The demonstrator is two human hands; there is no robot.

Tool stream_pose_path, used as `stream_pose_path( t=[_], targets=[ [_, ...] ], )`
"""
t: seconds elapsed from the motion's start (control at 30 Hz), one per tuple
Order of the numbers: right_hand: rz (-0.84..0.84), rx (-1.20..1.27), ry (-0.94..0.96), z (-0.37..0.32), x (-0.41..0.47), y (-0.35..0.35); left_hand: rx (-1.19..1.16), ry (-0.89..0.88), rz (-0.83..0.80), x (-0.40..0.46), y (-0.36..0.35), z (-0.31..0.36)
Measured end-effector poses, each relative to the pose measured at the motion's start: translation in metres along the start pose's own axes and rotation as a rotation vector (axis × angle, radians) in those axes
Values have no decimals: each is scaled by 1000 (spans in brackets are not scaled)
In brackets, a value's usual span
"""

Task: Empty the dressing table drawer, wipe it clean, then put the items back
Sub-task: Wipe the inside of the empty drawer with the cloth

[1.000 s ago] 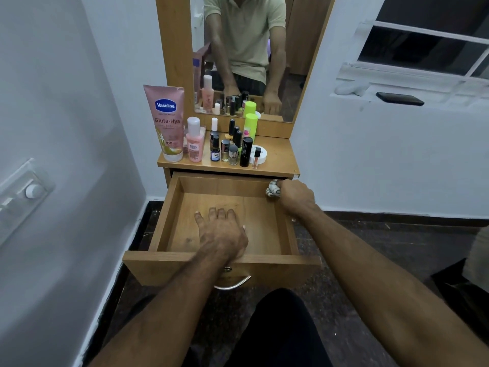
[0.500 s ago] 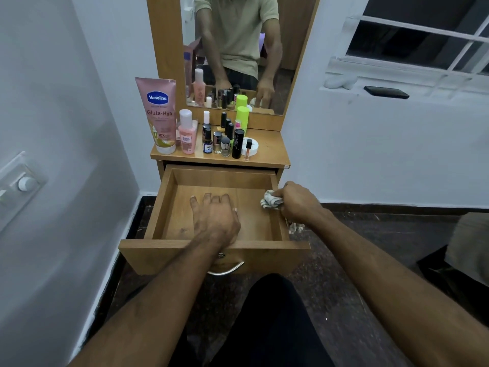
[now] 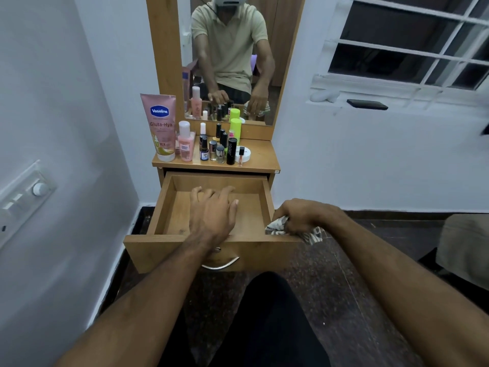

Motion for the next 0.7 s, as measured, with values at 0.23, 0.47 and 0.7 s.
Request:
stream_pose_path(
  t=[0.23,0.47,0.7],
  targets=[
    [50,195,90,1,-30,1,-74,198,-100,-10,-11,-76],
    [206,185,182,-41,-18,-5,-101,267,-115,-14,-21,-79],
    [189,189,336,-106,6,1,-122,312,-111,-16,-21,-90]
  ],
)
Point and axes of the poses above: each hand's wrist, its own x-axis towards the middle knuckle, its own y-axis out of the back of the hand, z = x × y, the point moved 9 cm from there along x, towards the middle knuckle, and after that the axes turned 15 degrees about -z, right-handed, at the moved point
